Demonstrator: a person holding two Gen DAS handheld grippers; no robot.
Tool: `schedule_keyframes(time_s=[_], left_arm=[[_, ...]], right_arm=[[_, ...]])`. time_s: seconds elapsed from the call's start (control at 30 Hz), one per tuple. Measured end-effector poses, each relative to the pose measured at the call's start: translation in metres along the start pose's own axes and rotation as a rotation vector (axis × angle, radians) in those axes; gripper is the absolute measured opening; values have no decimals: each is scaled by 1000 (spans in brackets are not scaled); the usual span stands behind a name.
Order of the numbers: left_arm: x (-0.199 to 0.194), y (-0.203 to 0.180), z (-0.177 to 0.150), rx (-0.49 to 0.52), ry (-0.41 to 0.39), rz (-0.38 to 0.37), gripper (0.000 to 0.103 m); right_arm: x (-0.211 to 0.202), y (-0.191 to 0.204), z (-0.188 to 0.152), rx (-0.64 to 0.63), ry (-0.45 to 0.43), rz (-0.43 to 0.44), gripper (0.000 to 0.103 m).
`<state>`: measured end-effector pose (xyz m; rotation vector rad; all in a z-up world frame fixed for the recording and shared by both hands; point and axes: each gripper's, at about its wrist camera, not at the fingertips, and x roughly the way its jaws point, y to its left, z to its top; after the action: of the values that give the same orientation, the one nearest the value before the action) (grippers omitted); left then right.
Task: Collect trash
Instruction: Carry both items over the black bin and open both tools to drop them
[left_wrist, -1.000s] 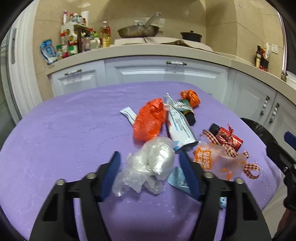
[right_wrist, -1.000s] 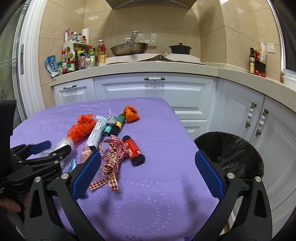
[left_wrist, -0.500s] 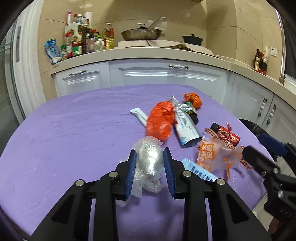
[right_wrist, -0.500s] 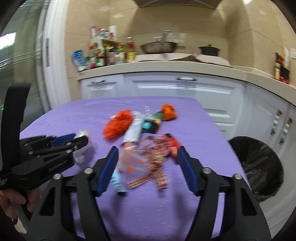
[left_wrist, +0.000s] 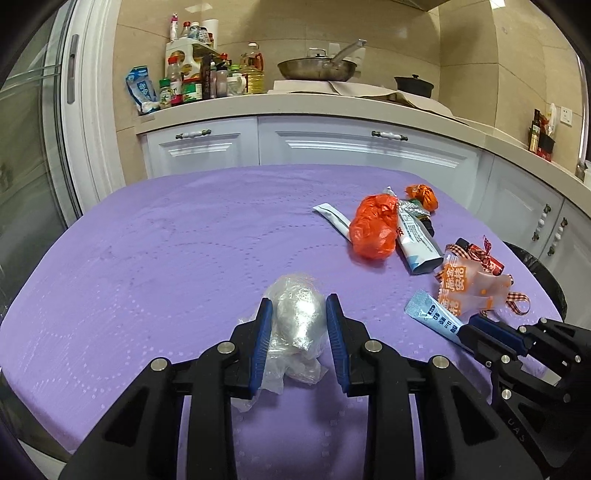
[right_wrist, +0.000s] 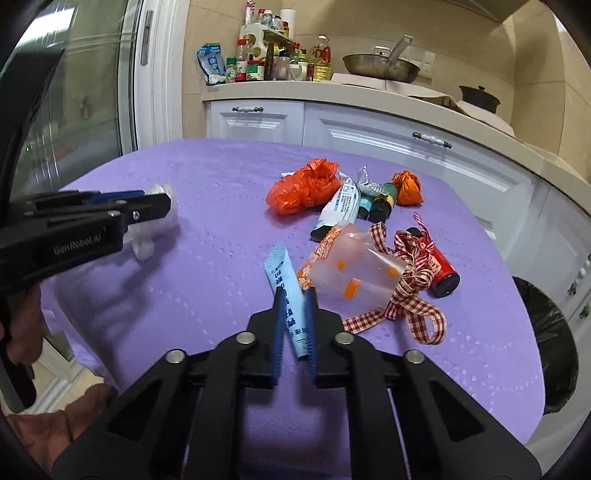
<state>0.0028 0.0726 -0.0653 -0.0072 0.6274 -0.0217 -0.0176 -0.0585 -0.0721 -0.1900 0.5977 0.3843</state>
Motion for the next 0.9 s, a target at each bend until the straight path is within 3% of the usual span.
schedule_keyframes(time_s=[0.37, 0.53, 0.7, 0.9], left_arm=[[-15, -9, 5, 0, -40, -18, 31], [-23, -24, 14, 3, -68, -64, 31], [-28, -62, 29, 50, -104, -145, 31], [-20, -123, 48, 133, -117, -260, 31]], right_arm=[[-25, 0, 8, -5, -64, -8, 8], [-47, -15, 16, 19, -115, -45, 7], [-69, -53, 20, 86, -157, -144, 7], [-89, -126, 9, 198, -169, -323, 7]])
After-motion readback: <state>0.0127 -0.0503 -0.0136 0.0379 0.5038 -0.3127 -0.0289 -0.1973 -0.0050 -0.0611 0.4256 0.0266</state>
